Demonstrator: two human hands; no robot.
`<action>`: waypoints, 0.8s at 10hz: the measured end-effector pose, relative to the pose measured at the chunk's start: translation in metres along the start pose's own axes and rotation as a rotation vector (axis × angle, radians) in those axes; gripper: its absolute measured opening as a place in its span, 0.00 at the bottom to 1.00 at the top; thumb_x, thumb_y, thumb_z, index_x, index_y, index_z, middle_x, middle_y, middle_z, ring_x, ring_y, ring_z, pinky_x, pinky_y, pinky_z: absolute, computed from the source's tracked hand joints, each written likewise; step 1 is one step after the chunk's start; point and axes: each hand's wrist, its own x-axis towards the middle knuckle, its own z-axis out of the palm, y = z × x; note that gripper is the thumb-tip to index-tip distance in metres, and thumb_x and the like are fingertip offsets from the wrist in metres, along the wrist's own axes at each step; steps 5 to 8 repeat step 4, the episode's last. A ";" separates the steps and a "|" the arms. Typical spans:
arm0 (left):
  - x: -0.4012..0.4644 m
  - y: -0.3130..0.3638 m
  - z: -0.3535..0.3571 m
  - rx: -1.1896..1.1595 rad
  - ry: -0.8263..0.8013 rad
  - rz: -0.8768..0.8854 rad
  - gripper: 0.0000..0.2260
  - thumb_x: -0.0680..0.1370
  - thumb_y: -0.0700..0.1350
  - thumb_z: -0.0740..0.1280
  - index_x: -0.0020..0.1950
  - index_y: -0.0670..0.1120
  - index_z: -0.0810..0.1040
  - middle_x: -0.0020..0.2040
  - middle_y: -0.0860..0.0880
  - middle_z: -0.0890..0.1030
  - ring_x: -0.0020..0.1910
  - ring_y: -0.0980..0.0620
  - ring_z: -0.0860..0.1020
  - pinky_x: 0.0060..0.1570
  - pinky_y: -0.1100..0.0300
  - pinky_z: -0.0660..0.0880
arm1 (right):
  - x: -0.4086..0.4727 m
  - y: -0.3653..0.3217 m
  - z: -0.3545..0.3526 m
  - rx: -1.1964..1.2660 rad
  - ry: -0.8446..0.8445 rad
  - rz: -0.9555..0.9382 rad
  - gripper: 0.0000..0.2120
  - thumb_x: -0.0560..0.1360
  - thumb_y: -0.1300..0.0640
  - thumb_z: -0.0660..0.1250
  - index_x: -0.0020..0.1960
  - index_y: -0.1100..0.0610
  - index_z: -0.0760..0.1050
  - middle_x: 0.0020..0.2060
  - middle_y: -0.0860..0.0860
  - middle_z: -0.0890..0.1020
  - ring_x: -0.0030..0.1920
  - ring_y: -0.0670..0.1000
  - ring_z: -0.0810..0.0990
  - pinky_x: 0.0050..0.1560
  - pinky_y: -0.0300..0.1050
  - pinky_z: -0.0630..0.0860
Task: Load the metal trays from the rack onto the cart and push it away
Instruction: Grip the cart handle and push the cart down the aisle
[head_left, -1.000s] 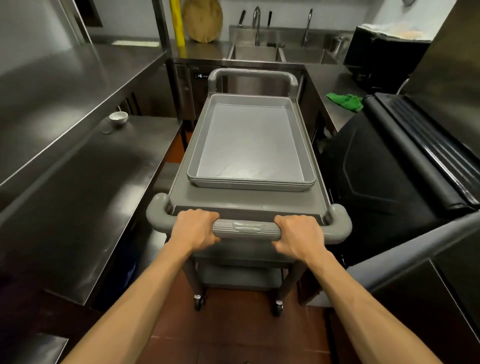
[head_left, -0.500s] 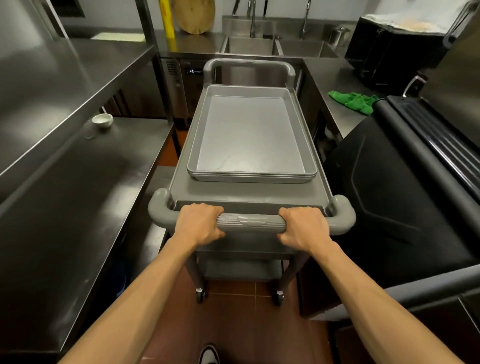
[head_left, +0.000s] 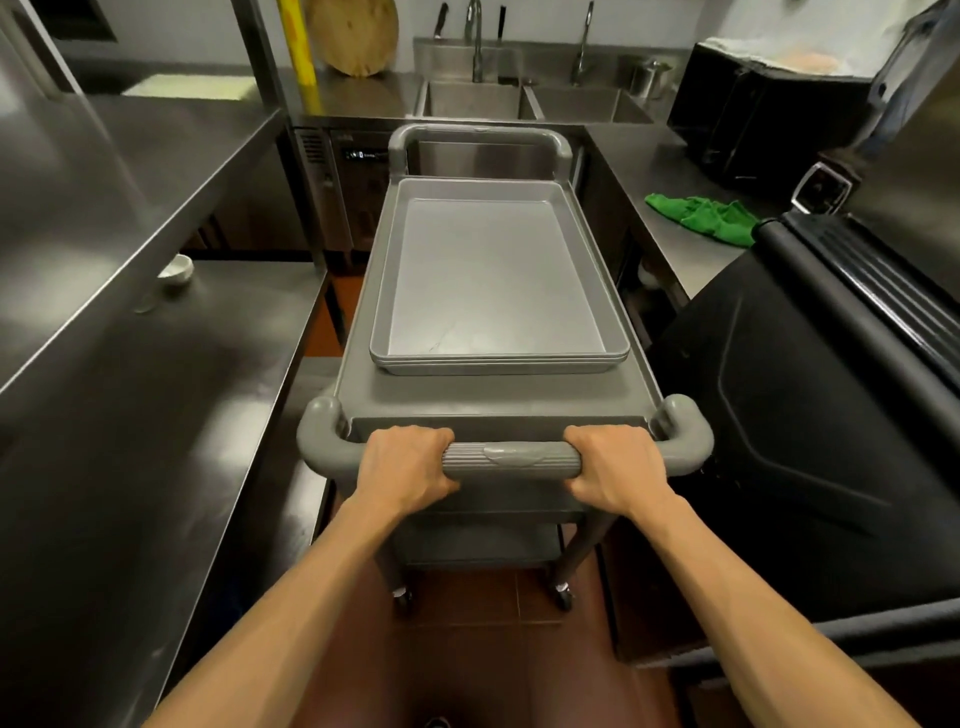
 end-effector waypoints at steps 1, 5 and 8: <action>0.002 -0.008 0.000 -0.027 0.005 -0.007 0.18 0.67 0.68 0.65 0.41 0.54 0.72 0.37 0.53 0.82 0.38 0.49 0.80 0.33 0.57 0.67 | 0.006 -0.003 0.001 0.027 0.023 -0.020 0.13 0.60 0.45 0.67 0.35 0.51 0.66 0.29 0.49 0.80 0.32 0.57 0.80 0.28 0.44 0.63; -0.005 -0.008 -0.018 -0.205 -0.035 0.063 0.27 0.65 0.75 0.60 0.52 0.57 0.73 0.49 0.56 0.78 0.49 0.53 0.76 0.44 0.54 0.73 | 0.004 0.003 -0.017 0.408 -0.087 -0.025 0.24 0.62 0.31 0.66 0.52 0.41 0.72 0.45 0.40 0.79 0.47 0.44 0.77 0.43 0.45 0.74; -0.005 -0.008 -0.018 -0.205 -0.035 0.063 0.27 0.65 0.75 0.60 0.52 0.57 0.73 0.49 0.56 0.78 0.49 0.53 0.76 0.44 0.54 0.73 | 0.004 0.003 -0.017 0.408 -0.087 -0.025 0.24 0.62 0.31 0.66 0.52 0.41 0.72 0.45 0.40 0.79 0.47 0.44 0.77 0.43 0.45 0.74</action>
